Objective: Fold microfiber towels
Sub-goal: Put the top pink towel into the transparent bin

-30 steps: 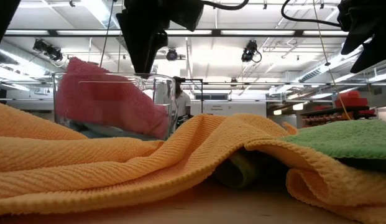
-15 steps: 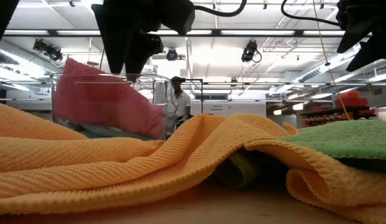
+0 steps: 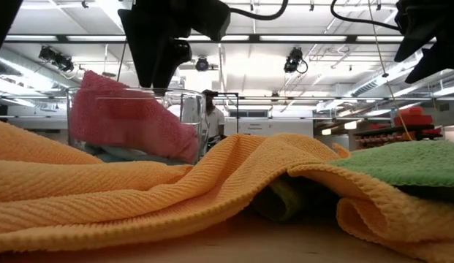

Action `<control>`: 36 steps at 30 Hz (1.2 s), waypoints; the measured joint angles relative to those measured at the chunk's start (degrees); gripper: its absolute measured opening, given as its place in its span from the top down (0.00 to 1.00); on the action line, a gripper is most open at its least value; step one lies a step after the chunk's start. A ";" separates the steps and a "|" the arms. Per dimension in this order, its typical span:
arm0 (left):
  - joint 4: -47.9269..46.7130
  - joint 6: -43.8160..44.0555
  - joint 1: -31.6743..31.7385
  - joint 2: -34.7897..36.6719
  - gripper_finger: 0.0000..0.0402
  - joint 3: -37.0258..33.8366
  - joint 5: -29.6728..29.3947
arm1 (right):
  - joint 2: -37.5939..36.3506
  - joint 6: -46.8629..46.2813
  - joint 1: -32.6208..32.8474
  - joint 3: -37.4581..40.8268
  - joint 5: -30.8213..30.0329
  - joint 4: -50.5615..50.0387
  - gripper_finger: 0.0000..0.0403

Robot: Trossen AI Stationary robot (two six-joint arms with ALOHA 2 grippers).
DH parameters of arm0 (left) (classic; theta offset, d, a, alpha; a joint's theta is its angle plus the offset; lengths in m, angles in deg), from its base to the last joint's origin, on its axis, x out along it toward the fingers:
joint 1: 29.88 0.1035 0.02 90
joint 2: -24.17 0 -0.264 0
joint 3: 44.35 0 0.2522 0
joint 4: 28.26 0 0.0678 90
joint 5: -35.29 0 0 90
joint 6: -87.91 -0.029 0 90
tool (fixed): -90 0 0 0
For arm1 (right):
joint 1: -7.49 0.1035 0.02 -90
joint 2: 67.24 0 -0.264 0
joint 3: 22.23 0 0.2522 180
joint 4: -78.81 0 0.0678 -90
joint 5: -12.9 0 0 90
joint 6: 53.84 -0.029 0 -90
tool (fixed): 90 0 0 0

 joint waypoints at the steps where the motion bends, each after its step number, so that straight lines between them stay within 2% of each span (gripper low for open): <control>1: 0.03 0.05 0.10 -0.14 0.27 -0.03 0.08 | 0.00 0.00 -0.02 0.00 0.00 0.13 0.35; 11: 4.42 1.51 -0.29 -0.21 0.27 -4.91 -0.12 | -0.01 0.00 -0.02 0.00 0.00 0.96 0.35; 18: 4.81 0.63 -1.97 -0.98 0.27 -4.85 -4.32 | -0.01 0.00 -0.02 0.00 0.01 1.22 0.35; 32: 3.59 -0.96 -0.24 -3.82 0.27 -4.90 -2.08 | -0.02 0.22 0.00 0.00 0.00 1.85 0.35; 36: 2.13 -1.05 -0.23 -4.08 0.30 -4.87 -2.27 | -0.02 0.25 -0.01 0.00 0.02 1.90 0.35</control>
